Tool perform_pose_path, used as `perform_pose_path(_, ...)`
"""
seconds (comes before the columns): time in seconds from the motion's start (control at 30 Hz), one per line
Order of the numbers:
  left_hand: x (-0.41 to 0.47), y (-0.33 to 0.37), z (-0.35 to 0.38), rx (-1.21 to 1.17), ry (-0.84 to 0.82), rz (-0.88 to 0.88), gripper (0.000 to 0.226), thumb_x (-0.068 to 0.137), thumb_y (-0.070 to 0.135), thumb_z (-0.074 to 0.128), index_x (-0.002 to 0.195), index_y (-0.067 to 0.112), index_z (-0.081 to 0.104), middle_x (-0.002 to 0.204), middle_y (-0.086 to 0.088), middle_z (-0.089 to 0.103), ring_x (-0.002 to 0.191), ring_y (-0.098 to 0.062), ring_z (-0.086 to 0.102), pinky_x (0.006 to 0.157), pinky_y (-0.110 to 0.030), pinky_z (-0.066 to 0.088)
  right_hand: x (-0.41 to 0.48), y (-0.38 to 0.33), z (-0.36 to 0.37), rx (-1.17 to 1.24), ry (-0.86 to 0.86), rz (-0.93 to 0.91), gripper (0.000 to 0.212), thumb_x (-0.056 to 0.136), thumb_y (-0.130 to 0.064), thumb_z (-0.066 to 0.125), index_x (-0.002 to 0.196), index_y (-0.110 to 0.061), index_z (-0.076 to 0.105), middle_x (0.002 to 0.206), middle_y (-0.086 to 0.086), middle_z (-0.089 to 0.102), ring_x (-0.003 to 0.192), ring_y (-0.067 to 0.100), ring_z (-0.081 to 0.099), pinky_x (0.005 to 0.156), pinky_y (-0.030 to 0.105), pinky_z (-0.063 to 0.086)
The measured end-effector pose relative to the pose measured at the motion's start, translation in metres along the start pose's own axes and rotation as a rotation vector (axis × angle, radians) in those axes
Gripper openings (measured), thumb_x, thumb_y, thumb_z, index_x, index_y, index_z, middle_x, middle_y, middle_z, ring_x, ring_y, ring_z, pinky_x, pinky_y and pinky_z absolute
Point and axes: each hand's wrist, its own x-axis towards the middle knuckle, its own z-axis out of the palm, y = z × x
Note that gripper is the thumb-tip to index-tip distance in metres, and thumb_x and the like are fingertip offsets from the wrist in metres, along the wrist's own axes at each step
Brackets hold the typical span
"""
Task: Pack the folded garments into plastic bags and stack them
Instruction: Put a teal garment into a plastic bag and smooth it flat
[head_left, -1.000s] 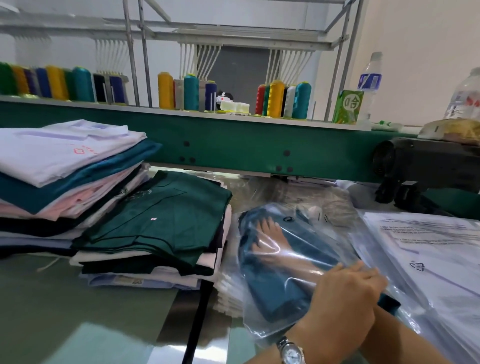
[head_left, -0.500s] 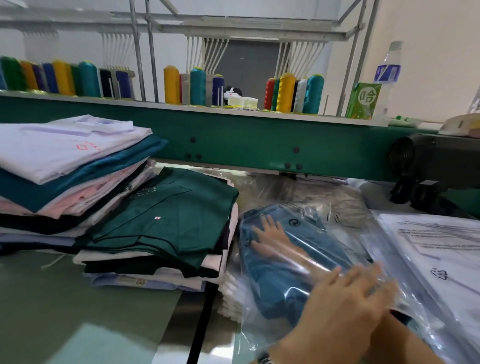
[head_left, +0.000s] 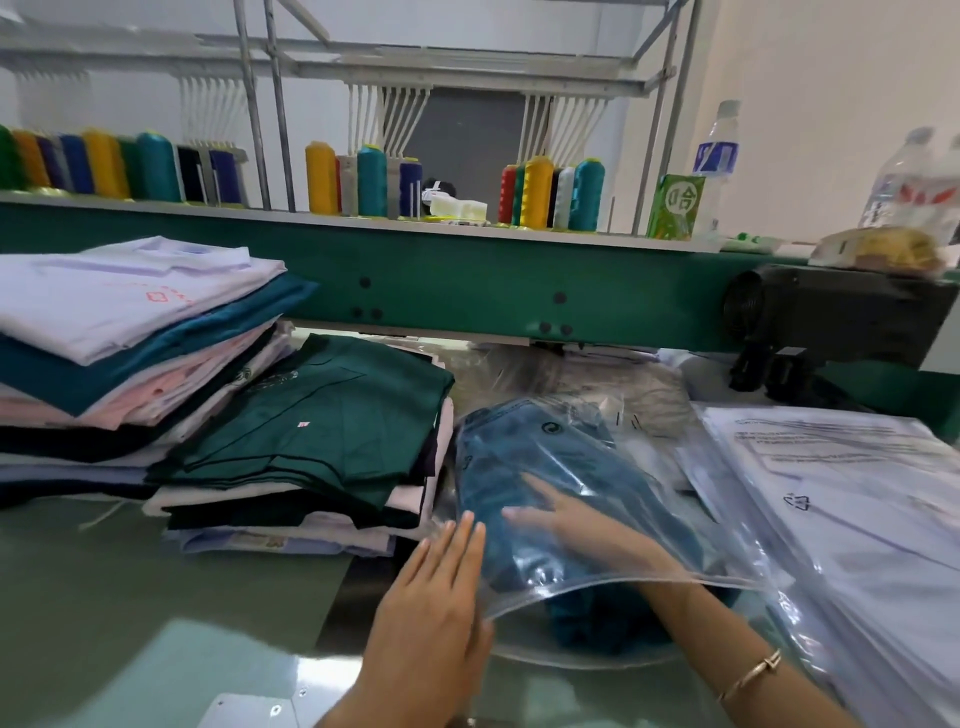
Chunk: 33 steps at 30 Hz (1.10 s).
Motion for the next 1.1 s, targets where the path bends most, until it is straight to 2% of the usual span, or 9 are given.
perform_pose_path(0.13, 0.000, 0.003, 0.004, -0.029, 0.058, 0.002, 0.066, 0.056, 0.016, 0.069, 0.120, 0.002, 0.068, 0.127, -0.009, 0.064, 0.112, -0.018, 0.066, 0.082, -0.032, 0.058, -0.027, -0.002, 0.021, -0.306, -0.145, -0.177, 0.084, 0.080, -0.059, 0.066, 0.145, -0.050, 0.014, 0.159, -0.010, 0.018, 0.145, 0.010, 0.021, 0.115, 0.021, 0.023)
perform_pose_path(0.2, 0.002, 0.004, 0.003, -0.034, 0.085, 0.010, 0.066, 0.056, 0.014, 0.076, 0.120, 0.001, 0.068, 0.128, -0.009, 0.064, 0.112, -0.018, 0.065, 0.084, -0.032, 0.057, -0.033, 0.003, 0.034, -0.491, -0.113, -0.269, 0.087, 0.084, -0.055, 0.061, 0.137, -0.066, -0.007, 0.161, -0.011, -0.006, 0.148, 0.012, -0.012, 0.121, 0.033, 0.005)
perform_pose_path(0.3, 0.004, 0.007, 0.002, -0.057, 0.071, 0.006, 0.073, 0.048, 0.012, 0.088, 0.117, 0.001, 0.069, 0.124, -0.009, 0.066, 0.110, -0.016, 0.067, 0.084, -0.028, 0.056, -0.031, 0.006, 0.041, -0.941, 0.136, -0.401, 0.092, 0.087, -0.029, 0.054, 0.148, -0.048, -0.011, 0.155, 0.002, -0.033, 0.138, 0.024, -0.039, 0.115, 0.041, -0.019)
perform_pose_path(0.43, 0.004, 0.011, -0.001, -0.107, 0.070, 0.002, 0.076, 0.047, 0.013, 0.091, 0.119, 0.001, 0.068, 0.125, -0.009, 0.066, 0.111, -0.015, 0.066, 0.084, -0.026, 0.056, -0.034, 0.005, 0.043, -0.906, 0.248, -0.569, 0.060, 0.092, -0.025, 0.043, 0.151, -0.021, 0.030, 0.160, 0.002, 0.020, 0.150, 0.019, 0.002, 0.121, 0.046, -0.002)
perform_pose_path(0.57, 0.004, 0.009, 0.001, -0.203, 0.104, -0.001, 0.072, 0.069, 0.006, 0.079, 0.136, 0.000, 0.053, 0.141, -0.008, 0.053, 0.125, -0.016, 0.057, 0.097, -0.027, 0.051, -0.038, 0.016, 0.044, -0.581, 0.362, -0.650, 0.049, 0.090, -0.022, 0.041, 0.138, -0.029, 0.049, 0.143, -0.017, 0.047, 0.138, -0.005, 0.029, 0.121, 0.029, 0.003)
perform_pose_path(0.67, 0.007, 0.006, -0.001, -0.314, 0.105, -0.007, 0.065, 0.097, 0.014, 0.040, 0.155, 0.015, 0.010, 0.159, 0.010, 0.010, 0.146, -0.002, 0.015, 0.115, -0.010, 0.009, -0.041, 0.017, 0.046, -0.191, 0.365, -0.512, 0.028, 0.099, -0.026, 0.051, 0.116, -0.044, 0.064, 0.117, -0.026, 0.063, 0.113, -0.007, 0.054, 0.103, 0.020, 0.038)
perform_pose_path(0.77, 0.009, 0.005, -0.001, -0.348, 0.110, -0.017, 0.059, 0.101, 0.025, 0.025, 0.155, 0.025, 0.000, 0.157, 0.020, -0.001, 0.142, 0.011, -0.003, 0.112, -0.005, -0.003, -0.052, 0.010, 0.042, 0.027, 0.229, -0.366, 0.033, 0.100, -0.041, 0.044, 0.084, -0.061, 0.064, 0.082, -0.038, 0.062, 0.080, -0.015, 0.058, 0.075, 0.010, 0.042)
perform_pose_path(0.87, 0.007, 0.007, 0.000, -0.343, 0.086, -0.001, 0.056, 0.101, 0.036, 0.022, 0.154, 0.026, 0.007, 0.156, 0.021, 0.002, 0.143, 0.011, -0.003, 0.115, -0.009, -0.004, -0.056, 0.010, 0.041, -0.160, -0.049, -0.340, 0.038, 0.104, -0.048, 0.021, 0.137, -0.057, 0.037, 0.146, -0.033, 0.035, 0.137, -0.009, 0.028, 0.115, 0.019, 0.019)
perform_pose_path(1.1, 0.012, 0.010, 0.006, -0.120, -0.005, 0.052, 0.061, 0.093, 0.019, 0.042, 0.153, 0.020, 0.030, 0.159, 0.007, 0.024, 0.148, -0.009, 0.019, 0.121, -0.029, 0.002, -0.043, 0.035, 0.011, -0.609, 0.227, 0.120, 0.050, 0.104, -0.044, 0.017, 0.152, -0.029, 0.025, 0.161, 0.004, 0.013, 0.149, 0.025, 0.002, 0.118, 0.040, -0.003)
